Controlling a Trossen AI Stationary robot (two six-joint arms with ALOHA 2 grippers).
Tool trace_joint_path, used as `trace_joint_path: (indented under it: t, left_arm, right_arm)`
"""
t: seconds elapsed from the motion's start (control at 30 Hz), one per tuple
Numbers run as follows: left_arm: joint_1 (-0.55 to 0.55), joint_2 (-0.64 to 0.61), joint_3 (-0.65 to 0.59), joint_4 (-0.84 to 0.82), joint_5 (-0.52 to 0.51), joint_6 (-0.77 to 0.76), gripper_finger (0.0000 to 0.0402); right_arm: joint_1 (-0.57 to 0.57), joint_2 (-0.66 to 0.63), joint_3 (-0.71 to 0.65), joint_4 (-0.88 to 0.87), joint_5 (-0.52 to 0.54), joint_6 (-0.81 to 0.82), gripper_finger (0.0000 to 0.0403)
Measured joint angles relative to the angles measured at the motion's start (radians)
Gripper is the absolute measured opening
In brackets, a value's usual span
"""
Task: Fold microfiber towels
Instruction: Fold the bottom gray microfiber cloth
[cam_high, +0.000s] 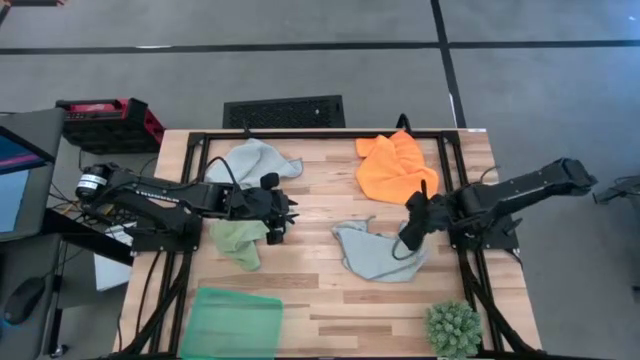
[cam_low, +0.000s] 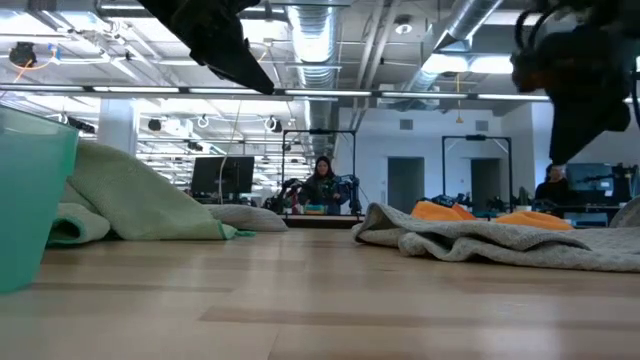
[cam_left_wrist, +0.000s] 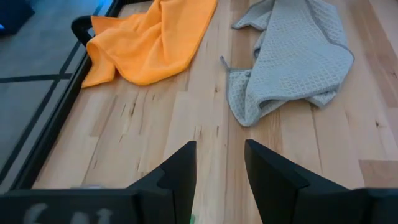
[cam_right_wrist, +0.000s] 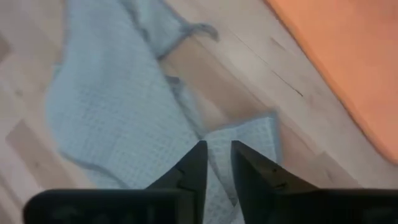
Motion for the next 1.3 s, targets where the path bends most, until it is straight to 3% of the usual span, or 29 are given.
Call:
trace_joint_path:
  t: [0.2,0.4,0.97,1.3]
  left_arm:
    - [0.000,0.000,0.000,0.005,0.000,0.012,0.0128]
    - [0.000,0.000,0.000,0.005,0.000,0.017,0.0128]
    - [0.000,-0.001,0.000,0.004,0.000,0.016,0.0128]
    - [0.000,-0.001,0.000,0.003,0.000,0.016,0.0128]
  right_arm:
    - [-0.159,0.110,0.000,0.006,-0.111,-0.032,0.0145]
    - [-0.250,0.238,0.000,0.033,-0.184,-0.099,0.0159]
    - [-0.364,0.487,0.000,0.104,-0.241,-0.221,0.0137]
    - [-0.389,0.494,0.014,0.089,-0.228,-0.249,0.0133]
